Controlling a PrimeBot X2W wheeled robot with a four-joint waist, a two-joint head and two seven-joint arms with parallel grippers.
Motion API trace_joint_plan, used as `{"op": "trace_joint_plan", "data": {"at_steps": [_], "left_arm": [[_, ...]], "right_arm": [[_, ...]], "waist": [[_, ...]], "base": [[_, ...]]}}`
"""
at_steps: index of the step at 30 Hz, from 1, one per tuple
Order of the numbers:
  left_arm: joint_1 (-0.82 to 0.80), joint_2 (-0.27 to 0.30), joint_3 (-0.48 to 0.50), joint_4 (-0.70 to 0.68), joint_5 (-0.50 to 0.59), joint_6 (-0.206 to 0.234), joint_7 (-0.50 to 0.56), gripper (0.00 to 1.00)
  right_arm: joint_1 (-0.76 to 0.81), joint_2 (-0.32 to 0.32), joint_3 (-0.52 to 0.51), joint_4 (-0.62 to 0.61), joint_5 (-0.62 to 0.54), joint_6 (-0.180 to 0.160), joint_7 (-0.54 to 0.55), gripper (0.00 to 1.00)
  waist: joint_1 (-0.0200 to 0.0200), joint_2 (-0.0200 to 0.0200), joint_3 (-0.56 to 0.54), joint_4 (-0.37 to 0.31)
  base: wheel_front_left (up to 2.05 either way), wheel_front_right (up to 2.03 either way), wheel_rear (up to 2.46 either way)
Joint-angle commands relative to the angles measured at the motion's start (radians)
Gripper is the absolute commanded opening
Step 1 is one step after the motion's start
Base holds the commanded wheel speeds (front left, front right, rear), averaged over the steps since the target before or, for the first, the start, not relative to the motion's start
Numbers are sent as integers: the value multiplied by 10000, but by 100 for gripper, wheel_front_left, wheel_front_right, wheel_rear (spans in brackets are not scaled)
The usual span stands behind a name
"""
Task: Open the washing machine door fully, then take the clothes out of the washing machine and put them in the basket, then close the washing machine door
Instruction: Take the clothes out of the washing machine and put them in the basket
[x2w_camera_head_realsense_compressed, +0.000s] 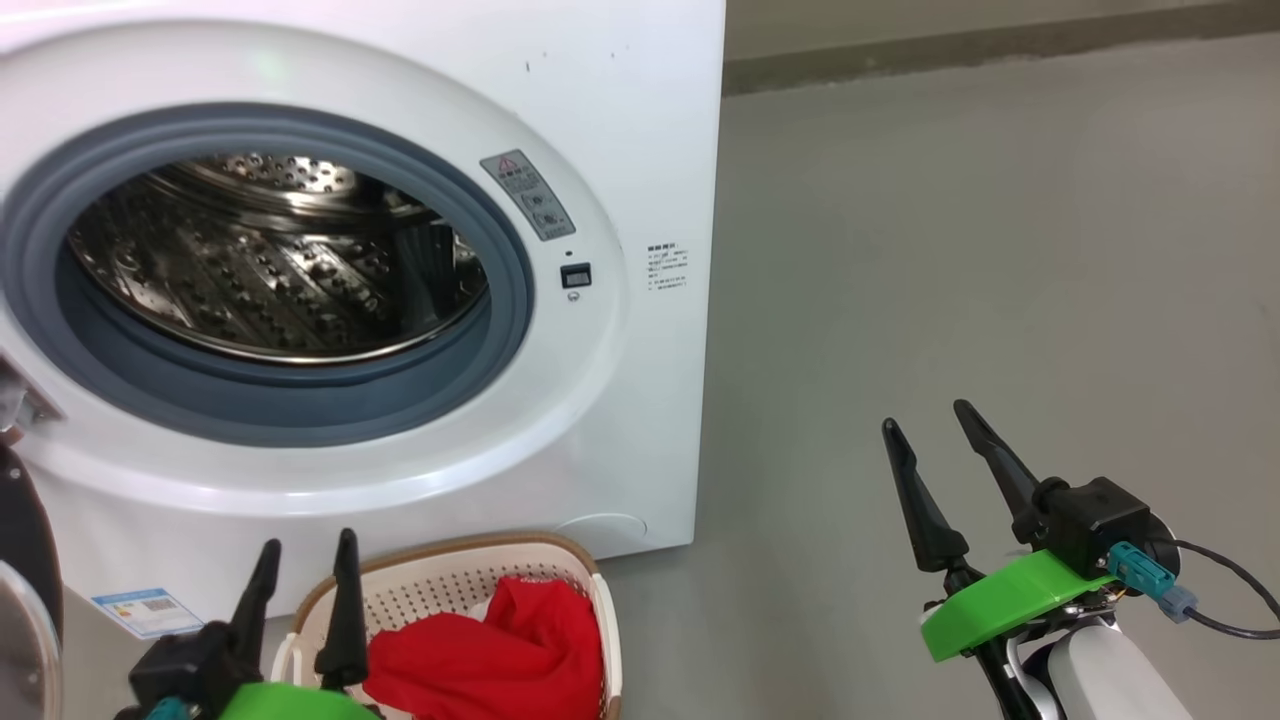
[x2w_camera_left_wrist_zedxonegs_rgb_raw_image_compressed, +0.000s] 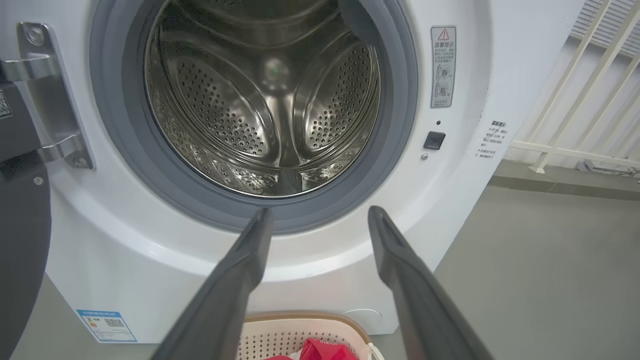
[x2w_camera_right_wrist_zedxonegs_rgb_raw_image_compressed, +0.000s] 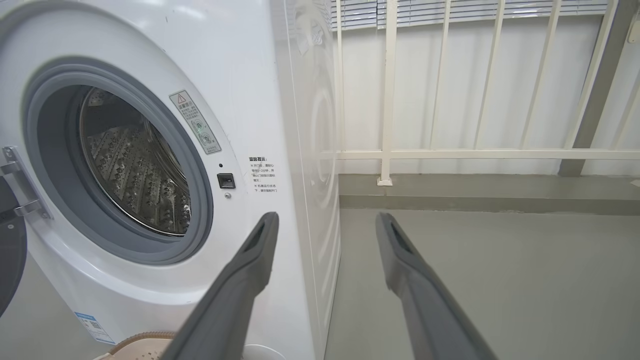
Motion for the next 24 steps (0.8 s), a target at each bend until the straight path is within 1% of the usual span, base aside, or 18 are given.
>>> {"op": "trace_joint_plan", "data": {"at_steps": [1,13,15,24], "left_arm": [[64,141,420,-589,184,52,-120,100],[1332,226,684,-1837,446,-10,-120,100],[1521,309,684,-1971,593,23,-120,100],[1878,251,771,-2250,436,84,-120,100]], "right_arm": [[-61,24,153,-210,-187,65,-65,100],[576,24,-112,-541,-614,65,-65,100],[660,24,-104,-576,-638,65,-65,100],[856,24,-91,-715,-709,65,-65,100]], "waist": [[0,0,-126,33],[0,0,-632,26],[0,0,-696,5],[0,0,-818,-14]], "base": [[0,0,0],[0,0,0],[0,0,0],[0,0,0]]}}
